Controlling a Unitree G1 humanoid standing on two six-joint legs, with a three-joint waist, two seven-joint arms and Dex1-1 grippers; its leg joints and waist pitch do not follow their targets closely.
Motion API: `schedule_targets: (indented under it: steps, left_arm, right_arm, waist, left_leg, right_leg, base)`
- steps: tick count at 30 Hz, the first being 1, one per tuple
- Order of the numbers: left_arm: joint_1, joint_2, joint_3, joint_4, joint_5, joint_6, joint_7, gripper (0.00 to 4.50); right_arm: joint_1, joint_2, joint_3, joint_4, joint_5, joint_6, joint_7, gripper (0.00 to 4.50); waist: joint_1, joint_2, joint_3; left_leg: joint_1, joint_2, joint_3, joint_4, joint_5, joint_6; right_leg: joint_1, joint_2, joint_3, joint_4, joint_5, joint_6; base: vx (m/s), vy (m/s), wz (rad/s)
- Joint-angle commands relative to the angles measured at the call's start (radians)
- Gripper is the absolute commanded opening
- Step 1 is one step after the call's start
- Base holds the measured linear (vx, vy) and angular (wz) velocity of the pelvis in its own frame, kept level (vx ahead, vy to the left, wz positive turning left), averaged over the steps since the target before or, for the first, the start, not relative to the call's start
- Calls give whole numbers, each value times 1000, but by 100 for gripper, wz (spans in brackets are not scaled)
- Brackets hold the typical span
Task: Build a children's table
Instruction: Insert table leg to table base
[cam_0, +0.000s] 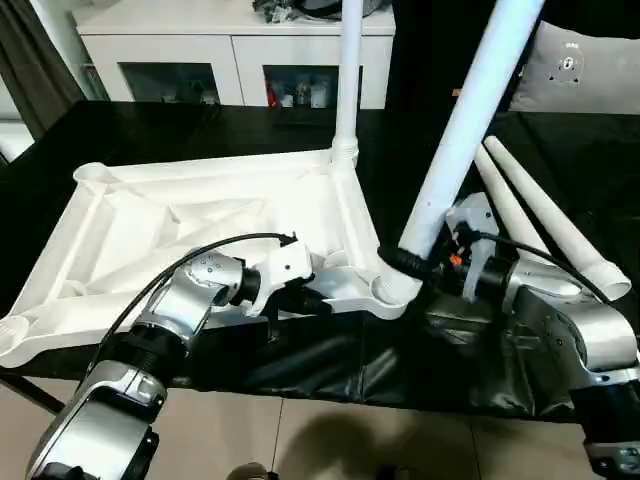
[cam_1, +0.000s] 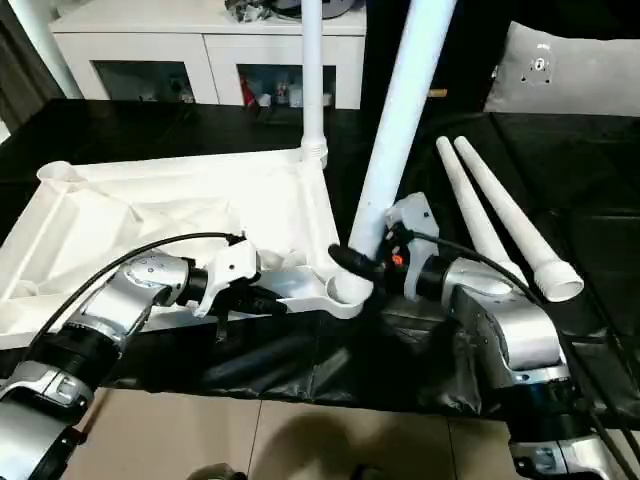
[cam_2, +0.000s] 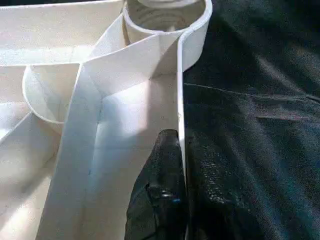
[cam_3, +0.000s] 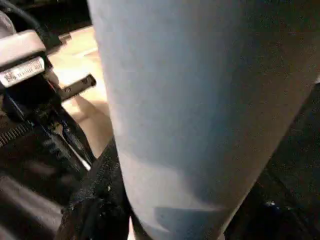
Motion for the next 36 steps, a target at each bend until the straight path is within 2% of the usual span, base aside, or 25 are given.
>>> schedule_targets:
  steps: [1, 11, 18, 20, 26, 36]
  left_arm:
    - [-15, 7, 8, 11, 3, -9, 8, 0]
    - [-21, 0, 8, 14, 6, -45, 18, 0]
    - [-36, -16, 12, 32, 5, -53, 27, 0]
    - [-35, -16, 13, 32, 4, -56, 27, 0]
    - [-40, -18, 19, 31, -1, -68, 20, 0]
    - [-54, -37, 37, 49, -6, -93, 58, 0]
  right_arm:
    - [-22, -7, 8, 5, -6, -15, 18, 191]
    - [-34, 13, 24, 46, -14, -44, 44, 191]
    - [-73, 31, 38, 115, -29, -81, 62, 191]
    - [-77, 35, 40, 128, -34, -89, 63, 191]
    - [-87, 43, 46, 174, -48, -116, 71, 191]
    - [-90, 42, 47, 208, -51, -118, 105, 190]
  waist:
    - [5, -14, -74]
    - [7, -15, -77]
    - [7, -15, -77]
    - [9, -12, -77]
    - [9, -16, -79]
    - [8, -18, -77]
  left_leg:
    - [5, -1, 14, -68, -227, 66]
    - [4, 2, 13, -68, -219, 70]
    - [6, 0, 15, -66, -228, 66]
    - [6, 2, 14, -67, -223, 66]
    - [3, 2, 15, -66, -209, 71]
    - [6, 0, 16, -64, -222, 73]
  right_leg:
    - [70, -49, 24, -86, -501, -75]
    - [73, -50, 26, -79, -468, -93]
    - [71, -50, 23, -82, -495, -91]
    - [71, -51, 25, -80, -481, -93]
    - [74, -52, 27, -74, -453, -105]
    - [72, -50, 24, -81, -500, -89]
  base:
    - [0, 0, 0]
    - [0, 0, 0]
    - [0, 0, 0]
    - [0, 0, 0]
    - [0, 0, 0]
    - [0, 0, 0]
